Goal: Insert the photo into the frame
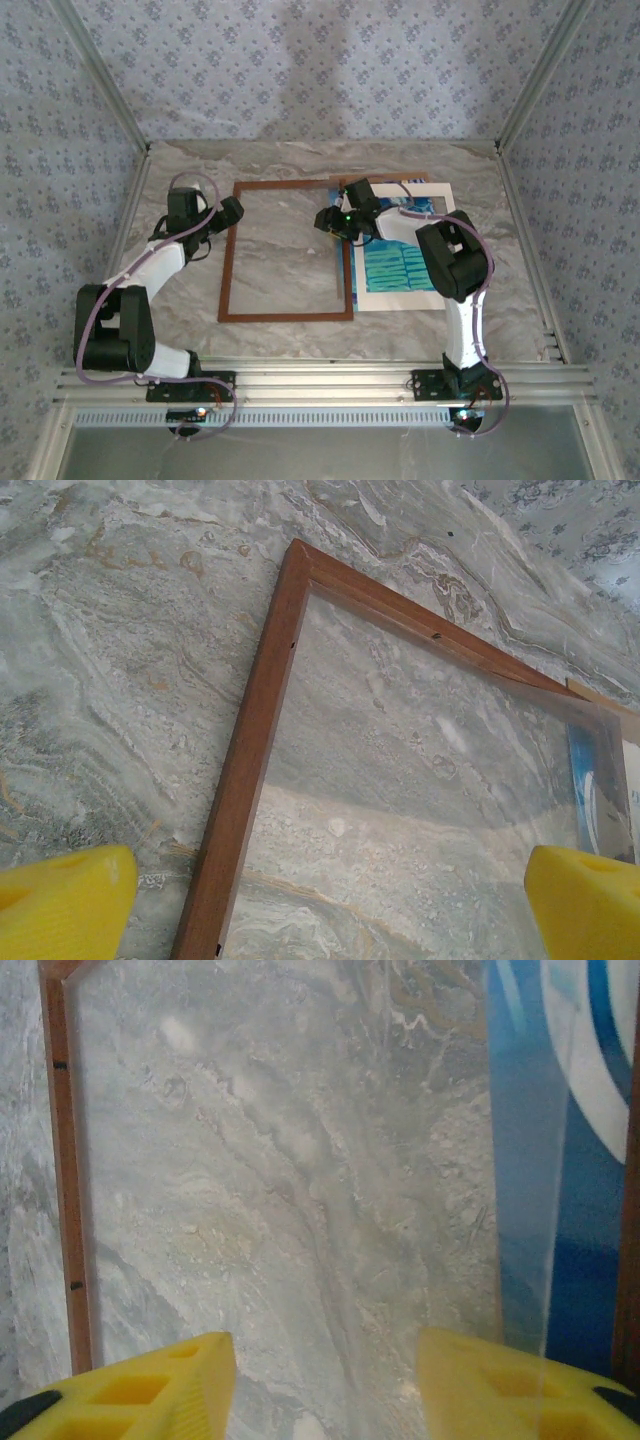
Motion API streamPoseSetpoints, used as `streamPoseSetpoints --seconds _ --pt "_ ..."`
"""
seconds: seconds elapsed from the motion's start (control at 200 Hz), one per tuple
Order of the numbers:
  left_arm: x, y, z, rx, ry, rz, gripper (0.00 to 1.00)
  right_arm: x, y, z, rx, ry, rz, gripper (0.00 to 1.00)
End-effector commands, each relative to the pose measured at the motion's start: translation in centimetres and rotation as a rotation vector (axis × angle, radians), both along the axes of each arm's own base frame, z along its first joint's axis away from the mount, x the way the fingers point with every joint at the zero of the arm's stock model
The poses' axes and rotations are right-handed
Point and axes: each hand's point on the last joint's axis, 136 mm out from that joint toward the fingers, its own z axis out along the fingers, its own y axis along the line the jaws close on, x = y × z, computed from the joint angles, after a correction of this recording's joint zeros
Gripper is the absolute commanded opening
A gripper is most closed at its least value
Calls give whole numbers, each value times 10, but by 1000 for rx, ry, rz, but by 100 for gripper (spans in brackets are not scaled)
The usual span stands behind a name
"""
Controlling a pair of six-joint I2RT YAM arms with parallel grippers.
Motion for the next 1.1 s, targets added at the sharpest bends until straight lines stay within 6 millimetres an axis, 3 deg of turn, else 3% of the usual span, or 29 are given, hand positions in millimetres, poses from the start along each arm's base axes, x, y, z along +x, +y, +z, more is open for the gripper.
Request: streamPoseSetpoints --seconds 0.0,0.335,1.094 --pt "7 -4 9 10 -32 -23 99 -6 -3 -8 -63 21 31 57" --pt "8 -3 6 20 -26 -23 100 -10 -17 0 -128 16 39 67" --pt "7 -1 4 33 -20 -19 100 -10 -41 21 -140 -25 38 70"
